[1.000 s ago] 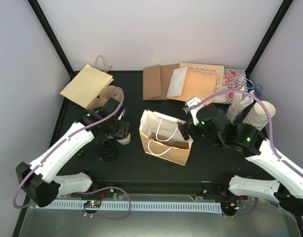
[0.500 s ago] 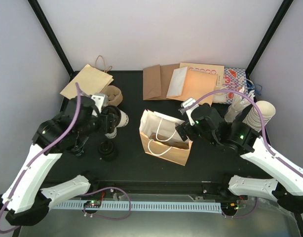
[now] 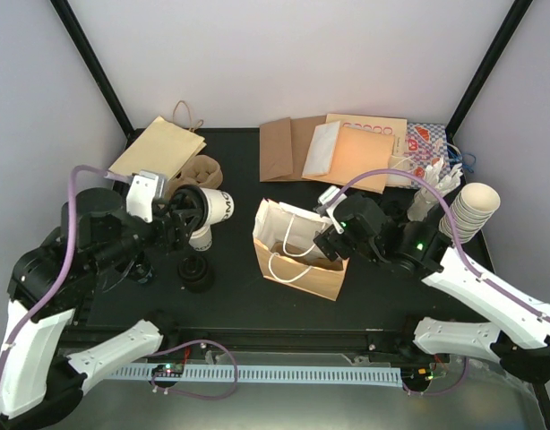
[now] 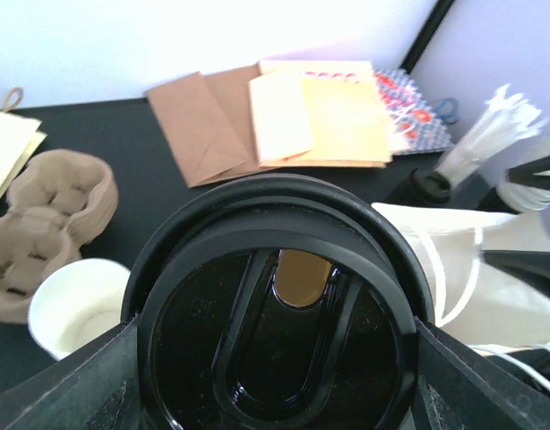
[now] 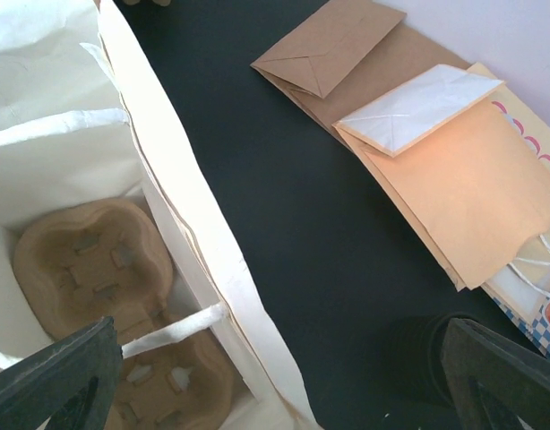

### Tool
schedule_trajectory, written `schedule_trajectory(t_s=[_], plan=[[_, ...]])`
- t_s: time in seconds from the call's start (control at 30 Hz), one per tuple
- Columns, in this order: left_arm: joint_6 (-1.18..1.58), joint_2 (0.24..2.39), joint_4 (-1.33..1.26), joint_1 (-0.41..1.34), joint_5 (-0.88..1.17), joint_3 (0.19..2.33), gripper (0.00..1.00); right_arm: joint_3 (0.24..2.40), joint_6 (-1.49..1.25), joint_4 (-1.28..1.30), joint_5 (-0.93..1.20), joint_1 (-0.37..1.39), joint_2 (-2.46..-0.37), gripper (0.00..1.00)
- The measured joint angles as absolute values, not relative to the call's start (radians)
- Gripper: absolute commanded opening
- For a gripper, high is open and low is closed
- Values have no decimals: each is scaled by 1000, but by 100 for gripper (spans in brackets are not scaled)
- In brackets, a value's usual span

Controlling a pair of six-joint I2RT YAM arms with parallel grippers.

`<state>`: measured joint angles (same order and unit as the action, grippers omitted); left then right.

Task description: Pack the takeout coffee

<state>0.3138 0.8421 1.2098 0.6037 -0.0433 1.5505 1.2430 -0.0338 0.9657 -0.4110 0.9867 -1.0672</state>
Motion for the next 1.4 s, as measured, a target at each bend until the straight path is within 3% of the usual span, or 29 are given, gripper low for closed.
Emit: schedule_trajectory(t_s=[0.43,0.87,1.4], plan=[[271,791,1080,604,186,1514,69,1298,14,980,-387,963,-1135,98],[263,792,1010,604,274,1484,69,1294,-10,1094,-385,963,-1039,98],[264,799,986,604,299,1477,68,1264,-2,1018,-435,963,-1164,98]])
